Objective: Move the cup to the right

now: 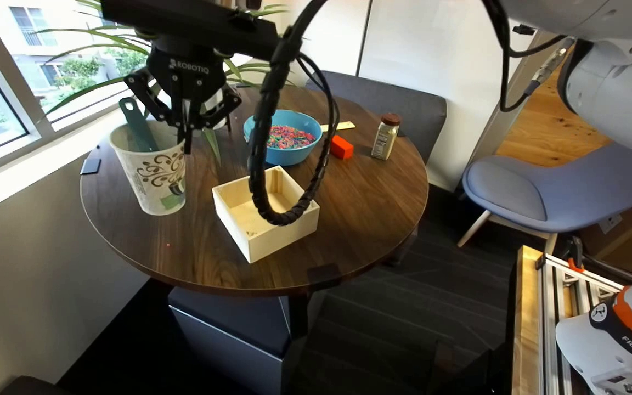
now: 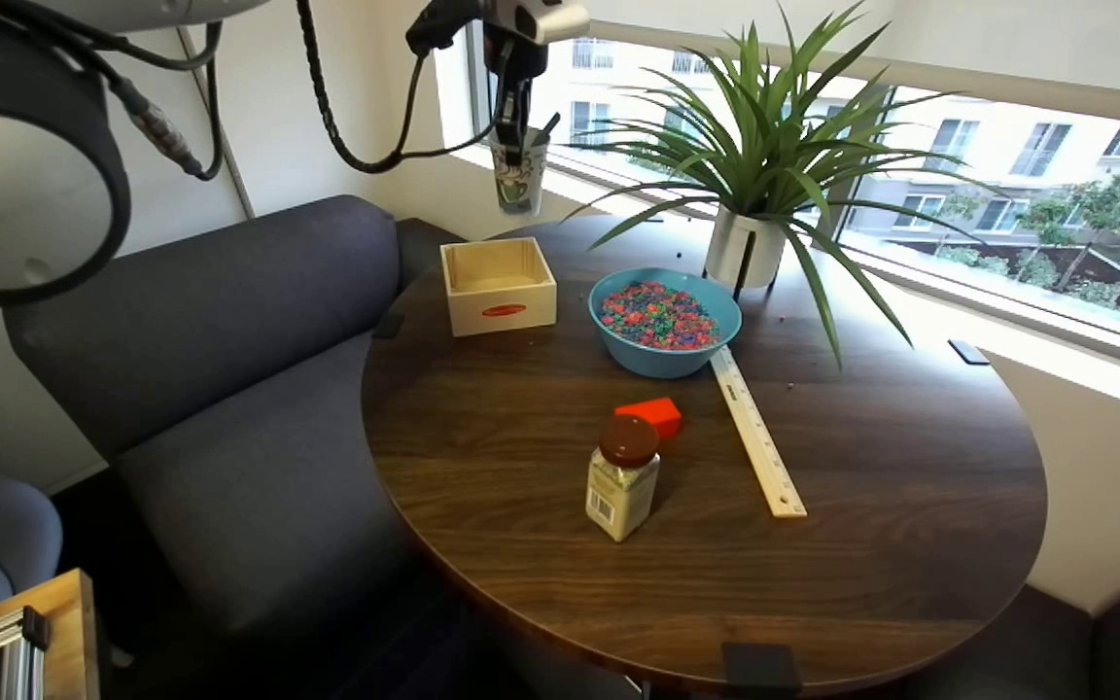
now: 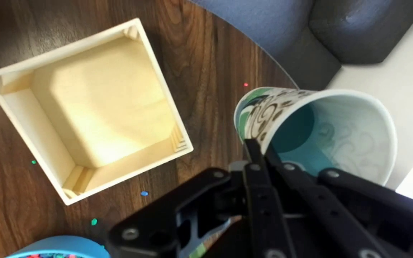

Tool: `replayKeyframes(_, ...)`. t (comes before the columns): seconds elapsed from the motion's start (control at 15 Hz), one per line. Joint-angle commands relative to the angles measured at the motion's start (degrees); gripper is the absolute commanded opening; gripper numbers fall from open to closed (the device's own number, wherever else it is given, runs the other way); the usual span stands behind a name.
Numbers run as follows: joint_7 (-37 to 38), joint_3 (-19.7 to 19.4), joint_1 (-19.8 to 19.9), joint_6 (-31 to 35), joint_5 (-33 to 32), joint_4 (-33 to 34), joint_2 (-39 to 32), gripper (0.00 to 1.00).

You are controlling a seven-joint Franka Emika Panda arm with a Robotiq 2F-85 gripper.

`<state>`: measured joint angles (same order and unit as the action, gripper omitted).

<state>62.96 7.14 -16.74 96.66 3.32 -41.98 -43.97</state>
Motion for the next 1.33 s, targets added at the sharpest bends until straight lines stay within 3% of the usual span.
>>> replayKeyframes(0.0, 0.29, 0.79, 0.57, 2.38, 1.11, -8.71, 9.16, 0.01)
replayKeyframes(0.33, 13.28, -0.32, 1.5, 3.3, 4.09, -20.55, 18.51, 0.01)
replayKeyframes(0.67, 24.82, -1.84, 2.66, 8.79, 6.46, -33.01, 25.25, 0.01)
replayKeyframes(0.73, 20.7, -1.23, 2.25, 4.8, 4.64, -24.18, 20.09, 0.01)
replayKeyframes(1.13, 20.85, -1.25, 2.4, 5.39, 4.63, -24.98, 20.45, 0.01)
replayKeyframes(1.27, 14.38, -0.9, 3.57, 5.1, 4.31, -30.27, 24.61, 0.01)
